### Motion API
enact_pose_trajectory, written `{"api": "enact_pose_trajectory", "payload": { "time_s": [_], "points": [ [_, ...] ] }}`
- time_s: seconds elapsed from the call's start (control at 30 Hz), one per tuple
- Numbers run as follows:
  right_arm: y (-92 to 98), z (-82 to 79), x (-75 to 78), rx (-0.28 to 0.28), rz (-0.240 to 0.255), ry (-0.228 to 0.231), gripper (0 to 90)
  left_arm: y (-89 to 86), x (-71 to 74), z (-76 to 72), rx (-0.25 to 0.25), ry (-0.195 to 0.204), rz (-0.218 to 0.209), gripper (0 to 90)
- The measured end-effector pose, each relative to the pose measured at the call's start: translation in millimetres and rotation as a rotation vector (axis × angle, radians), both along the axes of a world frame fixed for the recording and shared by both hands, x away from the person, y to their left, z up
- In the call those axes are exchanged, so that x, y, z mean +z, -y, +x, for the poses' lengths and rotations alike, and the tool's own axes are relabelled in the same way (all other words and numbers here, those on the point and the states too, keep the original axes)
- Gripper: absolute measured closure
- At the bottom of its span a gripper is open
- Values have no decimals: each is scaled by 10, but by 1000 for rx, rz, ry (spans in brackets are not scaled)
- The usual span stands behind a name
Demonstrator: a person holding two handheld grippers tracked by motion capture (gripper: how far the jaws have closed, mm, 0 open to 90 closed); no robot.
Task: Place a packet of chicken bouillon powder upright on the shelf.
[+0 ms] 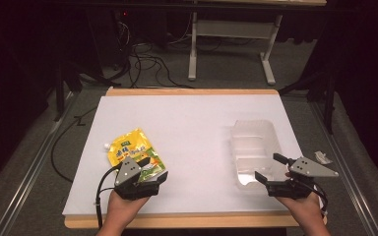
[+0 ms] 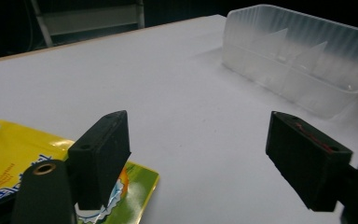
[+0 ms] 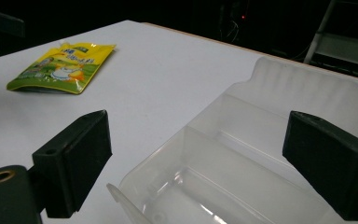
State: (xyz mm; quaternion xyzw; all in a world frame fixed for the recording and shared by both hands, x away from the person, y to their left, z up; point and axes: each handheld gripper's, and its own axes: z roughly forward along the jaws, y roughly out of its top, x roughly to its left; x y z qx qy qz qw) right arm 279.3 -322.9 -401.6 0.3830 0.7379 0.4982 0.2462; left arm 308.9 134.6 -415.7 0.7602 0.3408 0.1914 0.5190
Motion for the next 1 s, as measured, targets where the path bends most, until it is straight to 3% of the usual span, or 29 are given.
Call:
{"api": "enact_pose_trajectory", "payload": {
  "time_s": [0.13,0.27,1.0],
  "points": [
    [11,-12,14,-3,22,1,58,-12,13,-11,8,14,14,160],
    [-14,-16,22,-14,10,4,52,-38,19,-17,17,17,25,128],
    [-24,-1,-26,1,2,-11,54,-96,13,8,26,12,14,146]
  ]
}}
